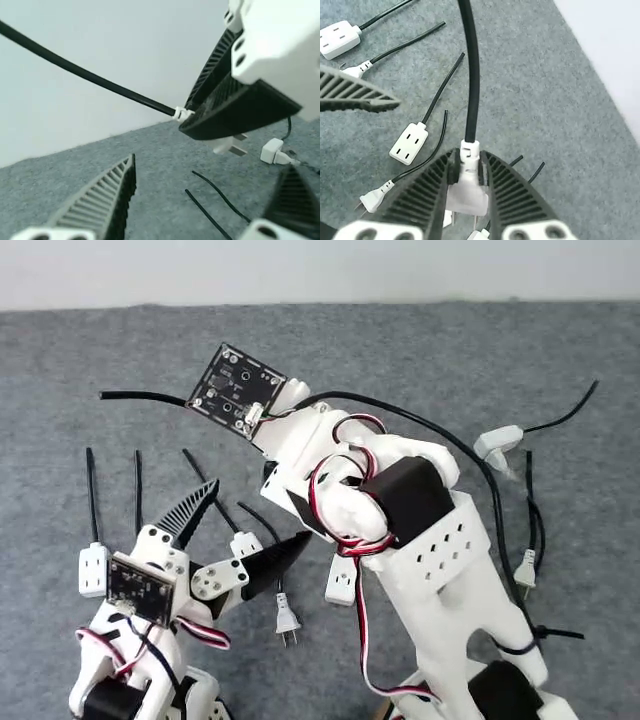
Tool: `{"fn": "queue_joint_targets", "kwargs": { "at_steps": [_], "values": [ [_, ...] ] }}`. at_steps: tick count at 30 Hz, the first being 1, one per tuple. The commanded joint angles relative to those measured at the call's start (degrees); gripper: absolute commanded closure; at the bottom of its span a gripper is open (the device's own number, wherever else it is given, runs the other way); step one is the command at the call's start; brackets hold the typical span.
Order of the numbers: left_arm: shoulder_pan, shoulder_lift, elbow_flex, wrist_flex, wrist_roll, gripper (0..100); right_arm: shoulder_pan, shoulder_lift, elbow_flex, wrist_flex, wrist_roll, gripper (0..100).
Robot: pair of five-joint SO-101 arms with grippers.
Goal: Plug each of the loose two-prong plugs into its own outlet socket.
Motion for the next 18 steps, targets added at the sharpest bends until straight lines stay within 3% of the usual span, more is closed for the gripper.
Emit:
{"fn": "queue_joint_targets", "kwargs": {
  "at_steps": [1,18],
  "values": [
    [0.09,-0.97,0.66,-4.04,0.79,59,-2.42,-2.77,-3.52,2.68,-1.67,98.9],
    [-0.88,-0.88,3.12,-6.95,0.7,59,-8.92,-3.74,-7.56,10.51,-5.01,98.9]
  ]
}}
